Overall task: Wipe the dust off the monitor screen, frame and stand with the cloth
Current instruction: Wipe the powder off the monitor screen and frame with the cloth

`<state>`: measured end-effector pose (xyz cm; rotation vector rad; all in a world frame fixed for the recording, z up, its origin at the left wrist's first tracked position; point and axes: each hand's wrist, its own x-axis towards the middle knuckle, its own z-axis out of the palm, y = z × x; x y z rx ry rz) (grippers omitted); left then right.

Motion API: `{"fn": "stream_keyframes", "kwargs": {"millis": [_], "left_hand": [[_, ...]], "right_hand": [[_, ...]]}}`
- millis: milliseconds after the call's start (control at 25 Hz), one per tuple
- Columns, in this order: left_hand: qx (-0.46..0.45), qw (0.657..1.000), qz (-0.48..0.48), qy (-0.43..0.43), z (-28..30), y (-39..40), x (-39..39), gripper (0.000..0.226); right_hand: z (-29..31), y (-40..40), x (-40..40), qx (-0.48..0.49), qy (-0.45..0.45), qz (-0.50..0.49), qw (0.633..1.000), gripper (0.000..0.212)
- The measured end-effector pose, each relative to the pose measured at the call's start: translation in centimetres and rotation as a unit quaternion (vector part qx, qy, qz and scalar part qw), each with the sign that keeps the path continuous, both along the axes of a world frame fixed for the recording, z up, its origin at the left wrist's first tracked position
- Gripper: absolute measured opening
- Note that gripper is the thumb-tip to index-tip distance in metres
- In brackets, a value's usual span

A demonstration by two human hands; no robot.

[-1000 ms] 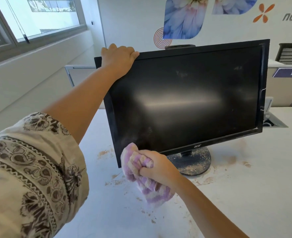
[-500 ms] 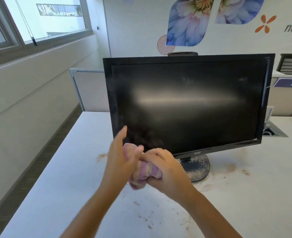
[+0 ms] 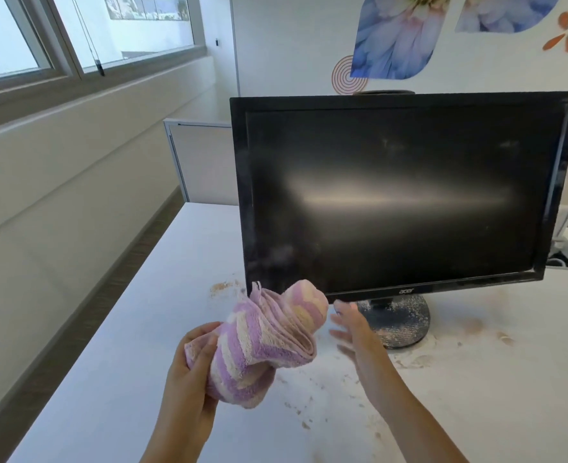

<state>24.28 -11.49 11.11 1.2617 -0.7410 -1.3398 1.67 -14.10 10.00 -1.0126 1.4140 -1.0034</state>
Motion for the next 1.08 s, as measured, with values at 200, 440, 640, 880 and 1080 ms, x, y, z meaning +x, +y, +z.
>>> {"fn": "stream_keyframes", "kwargs": {"millis": [200,440,640,880,1080], "left_hand": [[-0.025,0.999,0.039,0.0,-1.8,1.4,-1.8,0.011],[0.044,0.997,0.053,0.024,-4.8,2.0,-4.7,0.009],[0.097,0.995,0.022,0.031,-5.5,-1.2,-4.7,0.024],[0.09,0.993,-0.059,-0.039,-6.8,-5.1,-4.8,0.04],[0.067,0.99,-0.109,-0.056,-7.4,-6.6,-5.2,0.04]], "right_hand": [[0.4,0.1,0.4,0.03,-0.019,0.015,0.999,0.044],[1.1,-2.0,1.3,-0.073,0.127,0.021,0.989,0.008],[0.5,-5.1,4.3,-0.162,0.241,0.059,0.955,0.027],[0.7,-7.6,5.7,-0.274,0.397,0.098,0.871,0.022],[0.9,-7.5,6.2,-0.356,0.503,0.127,0.777,0.012]]}}
